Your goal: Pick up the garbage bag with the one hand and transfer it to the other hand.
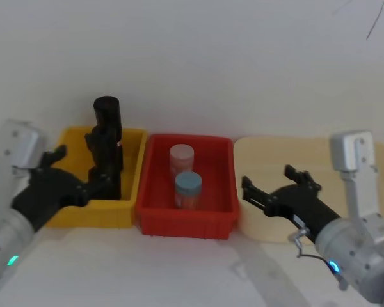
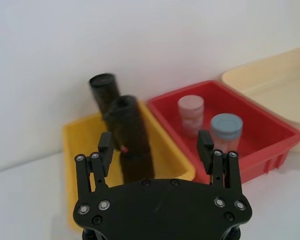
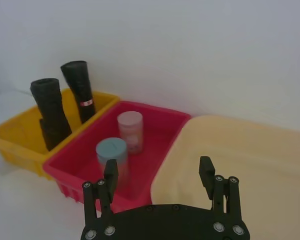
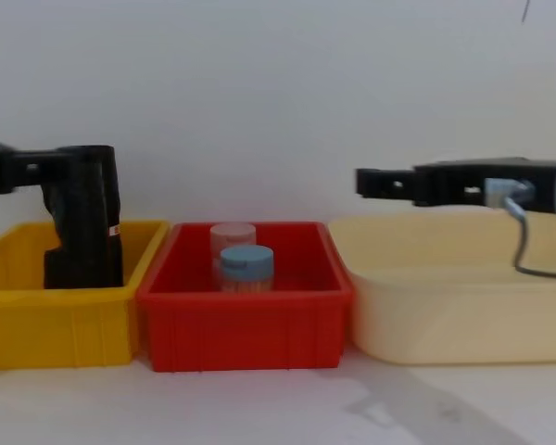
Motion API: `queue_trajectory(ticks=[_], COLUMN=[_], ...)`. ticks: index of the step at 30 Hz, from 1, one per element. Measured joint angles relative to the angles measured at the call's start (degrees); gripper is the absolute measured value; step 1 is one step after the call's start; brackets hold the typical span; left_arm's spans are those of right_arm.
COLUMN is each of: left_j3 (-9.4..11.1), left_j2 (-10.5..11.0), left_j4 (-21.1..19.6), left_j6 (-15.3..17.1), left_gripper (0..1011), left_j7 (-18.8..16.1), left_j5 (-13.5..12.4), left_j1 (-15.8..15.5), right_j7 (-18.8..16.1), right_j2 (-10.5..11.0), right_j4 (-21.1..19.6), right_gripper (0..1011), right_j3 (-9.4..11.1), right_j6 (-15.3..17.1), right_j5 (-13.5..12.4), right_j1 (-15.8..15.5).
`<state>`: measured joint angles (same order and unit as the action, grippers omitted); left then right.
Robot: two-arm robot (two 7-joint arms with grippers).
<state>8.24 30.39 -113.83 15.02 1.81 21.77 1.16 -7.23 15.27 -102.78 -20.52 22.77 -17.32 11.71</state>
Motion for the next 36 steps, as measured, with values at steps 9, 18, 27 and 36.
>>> queue_trajectory(ticks=[9, 18, 27, 36], left_j3=[-4.74, -4.98, -2.91, -0.70], left_j2=[1.33, 1.62, 0.88, -0.40], left_j4=[1.25, 7.42, 14.44, 21.41], left_j6=[-0.55, -1.85, -2.91, -3.91], left_gripper=[1001, 1001, 1001, 1001], left_j7=[2.78, 6.59, 10.05, 13.64], left_j5=[3.39, 4.78, 4.76, 4.51], left_j1=[2.32, -1.61, -7.71, -13.71], right_j7=[-0.26, -0.84, -1.70, -2.25], right_j2=[-2.77, -5.52, -7.99, -9.78], right_j4=[3.22, 7.97, 12.80, 16.15], right_gripper=[1001, 1001, 1001, 1001], right_j3=[-2.37, -4.16, -5.58, -6.18], right_j6=[3.80, 7.00, 8.72, 9.10], right_j5=[0.76, 1.01, 1.27, 1.61], right_j1=[4.38, 8.09, 11.34, 13.64])
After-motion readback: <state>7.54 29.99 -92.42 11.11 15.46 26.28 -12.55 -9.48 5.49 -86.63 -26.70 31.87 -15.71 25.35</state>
